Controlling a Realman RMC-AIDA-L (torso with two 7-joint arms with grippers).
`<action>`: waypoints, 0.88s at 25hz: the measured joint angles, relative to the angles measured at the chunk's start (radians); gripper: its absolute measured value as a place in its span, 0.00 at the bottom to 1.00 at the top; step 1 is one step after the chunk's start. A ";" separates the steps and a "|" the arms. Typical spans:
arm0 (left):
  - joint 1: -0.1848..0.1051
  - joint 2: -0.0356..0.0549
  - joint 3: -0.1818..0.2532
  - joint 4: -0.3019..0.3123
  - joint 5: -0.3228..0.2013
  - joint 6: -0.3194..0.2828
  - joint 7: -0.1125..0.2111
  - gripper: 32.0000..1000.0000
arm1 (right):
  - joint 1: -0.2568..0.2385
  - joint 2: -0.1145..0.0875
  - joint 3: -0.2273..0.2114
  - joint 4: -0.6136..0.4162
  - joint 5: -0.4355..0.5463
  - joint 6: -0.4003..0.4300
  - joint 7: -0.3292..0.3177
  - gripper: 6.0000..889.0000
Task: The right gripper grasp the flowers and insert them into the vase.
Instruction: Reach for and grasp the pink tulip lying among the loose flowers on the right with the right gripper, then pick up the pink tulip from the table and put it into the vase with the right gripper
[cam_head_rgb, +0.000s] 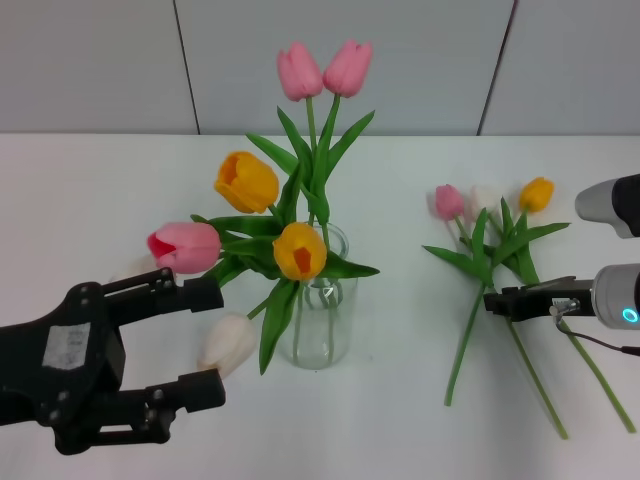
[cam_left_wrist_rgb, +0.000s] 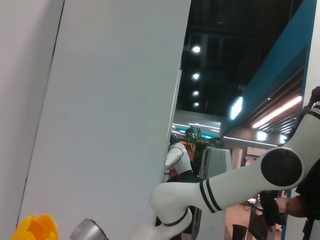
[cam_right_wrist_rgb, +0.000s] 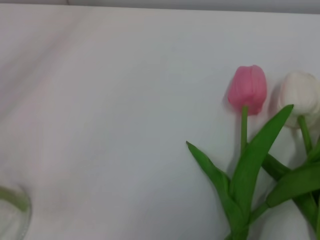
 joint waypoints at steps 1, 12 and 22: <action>-0.001 -0.0001 0.000 0.000 0.000 0.000 0.000 0.83 | 0.000 0.000 0.000 0.003 0.000 0.005 0.000 0.43; -0.003 -0.0006 -0.002 0.000 0.000 0.000 0.001 0.83 | 0.001 0.001 0.000 0.008 0.000 0.014 -0.002 0.16; 0.003 -0.0006 -0.002 0.000 0.000 0.000 0.001 0.83 | -0.001 0.000 0.007 -0.015 0.004 0.002 -0.002 0.01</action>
